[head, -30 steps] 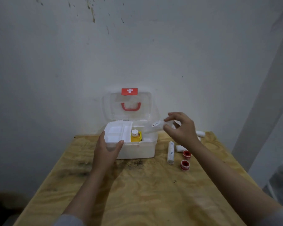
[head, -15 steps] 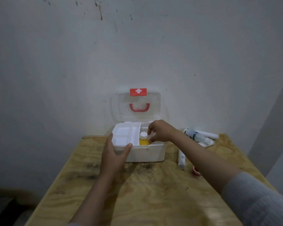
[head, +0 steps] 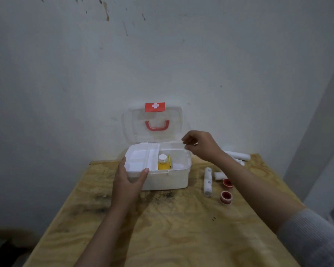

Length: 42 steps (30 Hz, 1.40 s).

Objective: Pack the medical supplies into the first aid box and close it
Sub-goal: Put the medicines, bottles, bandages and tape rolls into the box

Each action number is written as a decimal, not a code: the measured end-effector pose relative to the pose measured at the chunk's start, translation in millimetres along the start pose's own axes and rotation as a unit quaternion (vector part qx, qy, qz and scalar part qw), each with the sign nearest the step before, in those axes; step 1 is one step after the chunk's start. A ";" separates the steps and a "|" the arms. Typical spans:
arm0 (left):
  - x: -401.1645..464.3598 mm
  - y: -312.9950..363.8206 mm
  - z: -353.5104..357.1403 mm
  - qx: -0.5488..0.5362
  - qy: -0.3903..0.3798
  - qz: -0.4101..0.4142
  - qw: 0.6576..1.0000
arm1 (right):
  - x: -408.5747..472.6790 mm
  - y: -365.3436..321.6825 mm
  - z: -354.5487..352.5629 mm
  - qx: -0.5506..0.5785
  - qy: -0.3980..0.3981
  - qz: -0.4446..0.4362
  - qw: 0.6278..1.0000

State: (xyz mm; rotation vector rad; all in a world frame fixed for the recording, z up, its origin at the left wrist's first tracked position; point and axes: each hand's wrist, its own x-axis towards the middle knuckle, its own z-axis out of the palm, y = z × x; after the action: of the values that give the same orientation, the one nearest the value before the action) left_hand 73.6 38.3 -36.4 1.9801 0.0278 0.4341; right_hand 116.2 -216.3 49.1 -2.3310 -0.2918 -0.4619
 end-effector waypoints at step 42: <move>-6.8 13.1 4.2 0.002 0.021 -0.004 1.000 | -52.4 1.4 -42.2 0.081 0.100 -0.090 0.988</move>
State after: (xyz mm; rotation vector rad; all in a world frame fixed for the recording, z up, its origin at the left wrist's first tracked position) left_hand 66.3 27.4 -28.4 1.9735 0.0622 0.4702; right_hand 58.8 -250.8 55.1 -2.0910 -0.4275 -0.7288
